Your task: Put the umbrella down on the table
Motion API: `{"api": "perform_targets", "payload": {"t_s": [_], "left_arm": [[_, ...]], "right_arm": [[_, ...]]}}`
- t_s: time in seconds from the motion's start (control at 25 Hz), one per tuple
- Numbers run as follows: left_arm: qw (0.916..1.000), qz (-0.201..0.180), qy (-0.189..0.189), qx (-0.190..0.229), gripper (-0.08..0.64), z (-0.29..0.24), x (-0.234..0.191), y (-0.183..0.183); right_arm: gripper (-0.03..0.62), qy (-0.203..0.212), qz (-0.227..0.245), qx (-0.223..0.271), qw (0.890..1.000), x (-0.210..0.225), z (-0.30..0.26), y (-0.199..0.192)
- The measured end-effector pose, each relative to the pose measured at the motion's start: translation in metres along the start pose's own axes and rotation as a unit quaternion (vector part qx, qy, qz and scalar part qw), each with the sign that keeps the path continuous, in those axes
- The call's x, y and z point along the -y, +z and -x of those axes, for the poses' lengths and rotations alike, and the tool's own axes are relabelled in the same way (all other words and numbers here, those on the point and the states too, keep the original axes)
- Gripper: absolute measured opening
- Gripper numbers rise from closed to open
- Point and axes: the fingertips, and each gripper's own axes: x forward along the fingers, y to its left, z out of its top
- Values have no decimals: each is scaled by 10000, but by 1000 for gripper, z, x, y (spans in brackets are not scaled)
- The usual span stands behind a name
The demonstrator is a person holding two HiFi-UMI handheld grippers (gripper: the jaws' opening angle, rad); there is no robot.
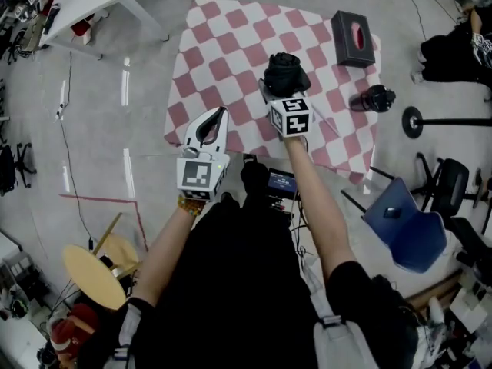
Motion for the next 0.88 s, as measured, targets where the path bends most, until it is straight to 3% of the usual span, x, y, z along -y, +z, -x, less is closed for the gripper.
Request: {"api": "perform_targets", "payload": {"t_s": [0.24,0.88], "left_arm": [[9997,82,13,-221,15,-11,1,-6],[9996,86,-14,-264,15,-36,2,-16]], "right_arm": [[187,-176,-102,-191,9996,18,-23,-11],[196,-582,-408,-763,9946,52,-68,-43]]}}
